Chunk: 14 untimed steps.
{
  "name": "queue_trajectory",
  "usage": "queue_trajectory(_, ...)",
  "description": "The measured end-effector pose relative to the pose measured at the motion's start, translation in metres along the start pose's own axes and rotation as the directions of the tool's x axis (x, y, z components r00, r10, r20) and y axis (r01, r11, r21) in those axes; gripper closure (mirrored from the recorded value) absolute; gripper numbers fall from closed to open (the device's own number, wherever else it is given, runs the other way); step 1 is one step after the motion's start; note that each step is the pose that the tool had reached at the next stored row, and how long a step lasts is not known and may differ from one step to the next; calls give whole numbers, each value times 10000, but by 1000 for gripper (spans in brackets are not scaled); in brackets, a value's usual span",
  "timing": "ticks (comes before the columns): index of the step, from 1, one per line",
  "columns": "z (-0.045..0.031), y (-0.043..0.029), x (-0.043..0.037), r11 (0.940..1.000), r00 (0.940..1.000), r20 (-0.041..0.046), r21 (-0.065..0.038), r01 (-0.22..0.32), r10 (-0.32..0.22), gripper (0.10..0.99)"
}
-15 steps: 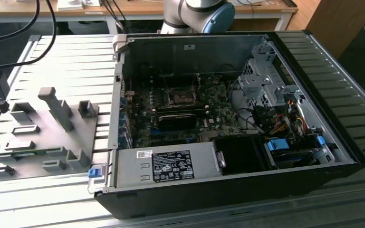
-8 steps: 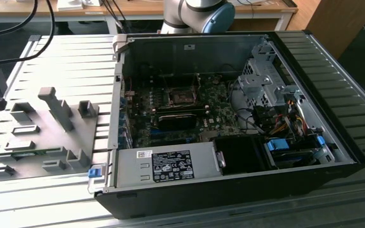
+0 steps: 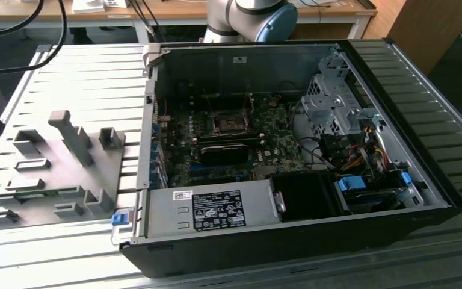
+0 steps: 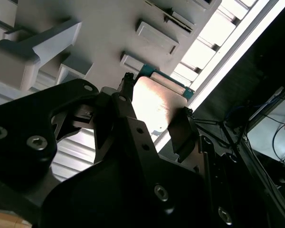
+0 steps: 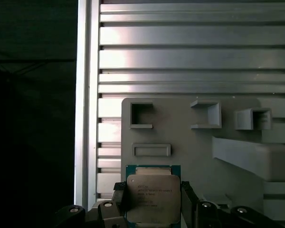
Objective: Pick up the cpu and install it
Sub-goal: 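Pick up the cpu and move it towards the insertion slot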
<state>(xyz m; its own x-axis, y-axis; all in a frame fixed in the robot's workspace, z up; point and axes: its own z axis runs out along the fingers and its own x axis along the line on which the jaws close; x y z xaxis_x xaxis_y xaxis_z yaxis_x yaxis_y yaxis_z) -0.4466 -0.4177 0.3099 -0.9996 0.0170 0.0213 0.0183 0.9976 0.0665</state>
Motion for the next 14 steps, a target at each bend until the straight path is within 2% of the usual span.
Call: queue_trajectory(14, -182, 13, 4, 10000, 10000, 1, 0, 0, 0, 541)
